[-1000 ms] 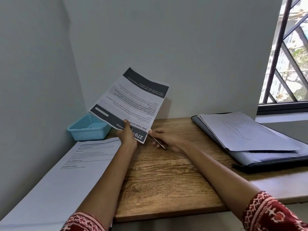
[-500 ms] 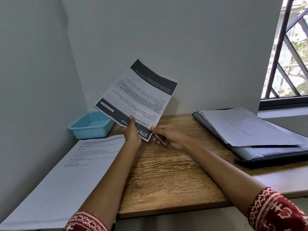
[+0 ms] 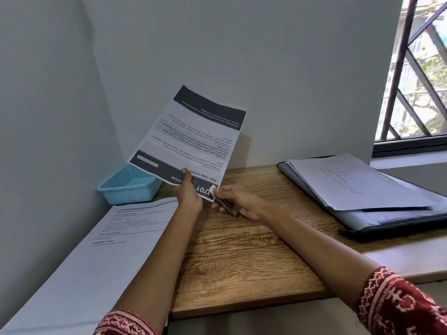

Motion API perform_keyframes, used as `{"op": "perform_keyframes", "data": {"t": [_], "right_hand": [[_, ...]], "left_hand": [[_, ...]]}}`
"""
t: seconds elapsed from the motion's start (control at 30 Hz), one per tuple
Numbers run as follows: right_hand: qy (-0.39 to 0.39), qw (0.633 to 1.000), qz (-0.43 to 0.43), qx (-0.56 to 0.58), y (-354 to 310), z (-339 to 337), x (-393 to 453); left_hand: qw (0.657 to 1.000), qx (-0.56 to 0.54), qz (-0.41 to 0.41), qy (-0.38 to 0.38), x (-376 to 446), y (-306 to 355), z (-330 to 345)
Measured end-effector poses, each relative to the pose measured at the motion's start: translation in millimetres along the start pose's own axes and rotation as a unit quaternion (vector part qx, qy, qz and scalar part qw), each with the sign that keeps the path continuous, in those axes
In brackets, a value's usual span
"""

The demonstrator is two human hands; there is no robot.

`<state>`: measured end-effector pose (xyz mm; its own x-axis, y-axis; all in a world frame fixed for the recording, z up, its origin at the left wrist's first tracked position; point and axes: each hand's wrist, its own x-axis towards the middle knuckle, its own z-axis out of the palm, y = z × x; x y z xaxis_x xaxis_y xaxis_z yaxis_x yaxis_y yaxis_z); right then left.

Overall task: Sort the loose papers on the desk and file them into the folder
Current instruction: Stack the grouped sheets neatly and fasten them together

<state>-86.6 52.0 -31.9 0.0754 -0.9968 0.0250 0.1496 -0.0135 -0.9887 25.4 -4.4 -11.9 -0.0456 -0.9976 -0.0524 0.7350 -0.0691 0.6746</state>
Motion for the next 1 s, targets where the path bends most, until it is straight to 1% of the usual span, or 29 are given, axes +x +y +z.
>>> {"op": "perform_keyframes", "data": {"t": [0.17, 0.3, 0.33, 0.4, 0.47, 0.57, 0.6, 0.7, 1.0], "right_hand": [[0.019, 1.0, -0.018, -0.002, 0.6, 2.1, -0.7], [0.029, 0.999, -0.026, 0.021, -1.9, 1.7, 0.0], [0.037, 0.999, -0.026, 0.024, -2.7, 0.7, 0.7], [0.057, 0.997, -0.029, 0.036, -4.4, -2.4, 2.3], [0.074, 0.996, -0.032, 0.041, -5.7, -6.1, 3.0], [0.085, 0.995, -0.037, 0.044, -6.1, -8.4, 2.3], [0.082, 0.995, -0.038, 0.049, -5.9, -8.5, 2.2], [0.082, 0.995, -0.04, 0.05, -5.3, -7.5, 2.9], [0.116, 0.992, -0.038, -0.019, -2.1, -8.2, 3.8]], "left_hand": [[1.0, -0.008, 0.0, -0.01, 2.1, -0.6, -1.1], [0.999, 0.015, -0.028, -0.021, 4.3, -0.6, -5.2], [0.998, 0.032, -0.045, -0.036, 5.3, -0.7, -7.3], [0.986, 0.094, -0.094, -0.103, 6.4, 0.4, -11.0], [0.958, 0.177, -0.132, -0.186, 2.2, -0.4, -10.9], [0.93, 0.21, -0.141, -0.267, -5.8, -7.1, -8.1], [0.928, 0.216, -0.134, -0.273, -7.6, -9.5, -7.2], [0.934, 0.229, -0.098, -0.255, -5.9, -13.4, -8.5], [0.942, 0.227, -0.088, -0.23, -3.2, -21.0, -8.8]]}}
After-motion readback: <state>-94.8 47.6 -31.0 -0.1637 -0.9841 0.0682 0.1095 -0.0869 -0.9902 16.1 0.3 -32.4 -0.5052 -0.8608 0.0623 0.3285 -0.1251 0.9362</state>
